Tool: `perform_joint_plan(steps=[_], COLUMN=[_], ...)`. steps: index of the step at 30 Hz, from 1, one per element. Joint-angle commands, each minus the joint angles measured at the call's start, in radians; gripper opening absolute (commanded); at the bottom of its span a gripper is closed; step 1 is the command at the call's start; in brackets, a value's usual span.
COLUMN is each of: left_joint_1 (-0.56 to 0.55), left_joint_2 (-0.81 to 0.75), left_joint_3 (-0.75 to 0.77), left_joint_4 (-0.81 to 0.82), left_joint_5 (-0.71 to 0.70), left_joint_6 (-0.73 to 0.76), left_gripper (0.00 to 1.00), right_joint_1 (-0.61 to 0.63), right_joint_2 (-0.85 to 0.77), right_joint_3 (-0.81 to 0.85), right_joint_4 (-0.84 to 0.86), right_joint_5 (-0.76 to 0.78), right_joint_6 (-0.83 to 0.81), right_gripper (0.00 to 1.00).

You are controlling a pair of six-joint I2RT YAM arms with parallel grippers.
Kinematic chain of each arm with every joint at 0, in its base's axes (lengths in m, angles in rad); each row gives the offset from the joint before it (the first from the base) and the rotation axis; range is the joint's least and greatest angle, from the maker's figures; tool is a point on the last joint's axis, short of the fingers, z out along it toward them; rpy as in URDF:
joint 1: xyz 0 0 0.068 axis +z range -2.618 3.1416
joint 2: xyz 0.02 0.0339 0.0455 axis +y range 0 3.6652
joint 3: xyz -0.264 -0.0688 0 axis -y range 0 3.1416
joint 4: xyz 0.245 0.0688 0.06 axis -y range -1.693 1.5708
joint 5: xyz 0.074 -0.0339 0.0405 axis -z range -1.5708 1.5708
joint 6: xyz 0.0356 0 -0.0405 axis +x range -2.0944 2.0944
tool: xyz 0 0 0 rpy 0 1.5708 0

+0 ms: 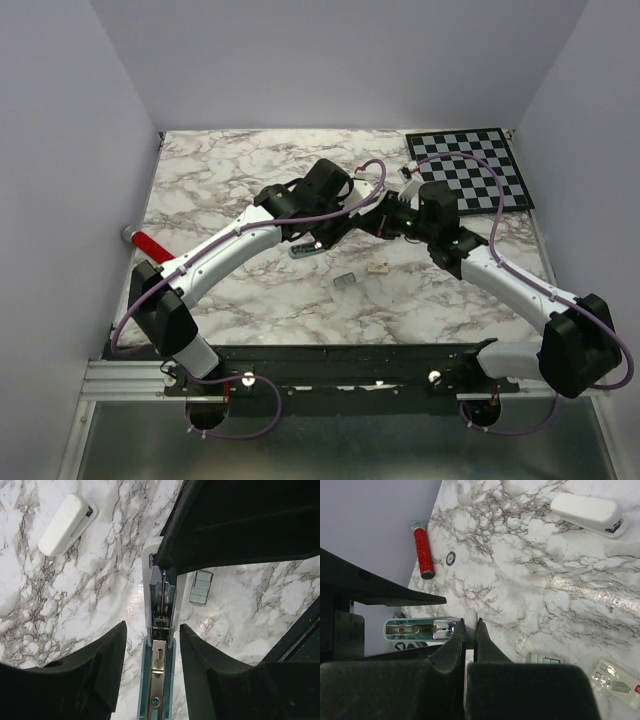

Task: Load the staples into the stapler

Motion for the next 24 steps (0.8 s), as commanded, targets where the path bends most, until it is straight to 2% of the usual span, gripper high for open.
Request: perform_joint_plan(steps=[1,7,11,18,22,24], left_joint_1=[-0.006,-0.006,-0.004,-0.006,-0.004,-0.004], left_joint_2=[0.029,0.037,0.047,0.058,0.058,0.055], left_joint_3=[0.022,0.013,0.011,-0.001,-0.010,-0.012], left_joint_4=[-0.016,-0.013,-0.013,-0.018,-0.021,-0.023], left_joint_5=[-0.004,0.024,0.026,0.040,0.044,0.041], left_joint_6=[0.010,0.010,0.010,0.011,0.014,0.014], left_gripper=[0.54,0.50,0.44,0.43,0.34,0.26], right_joint_1=[0.011,0.011,0.012,0.013,0.016,0.014], right_joint_2=[-0.001,-0.001,-0.006,-0.010,-0.007,-0.006], right_joint_3=[0.043,0.043,0.038,0.024,0.024,0.023], right_joint_4=[0.007,0.007,0.012,0.018,0.021,0.021], right_joint_5=[-0.008,-0.011,-0.013,-0.017,-0.022,-0.025], right_joint_6=[0.007,0.012,0.016,0.022,0.025,0.025], right_gripper=[0.01,0.01,0.01,0.01,0.01,0.01])
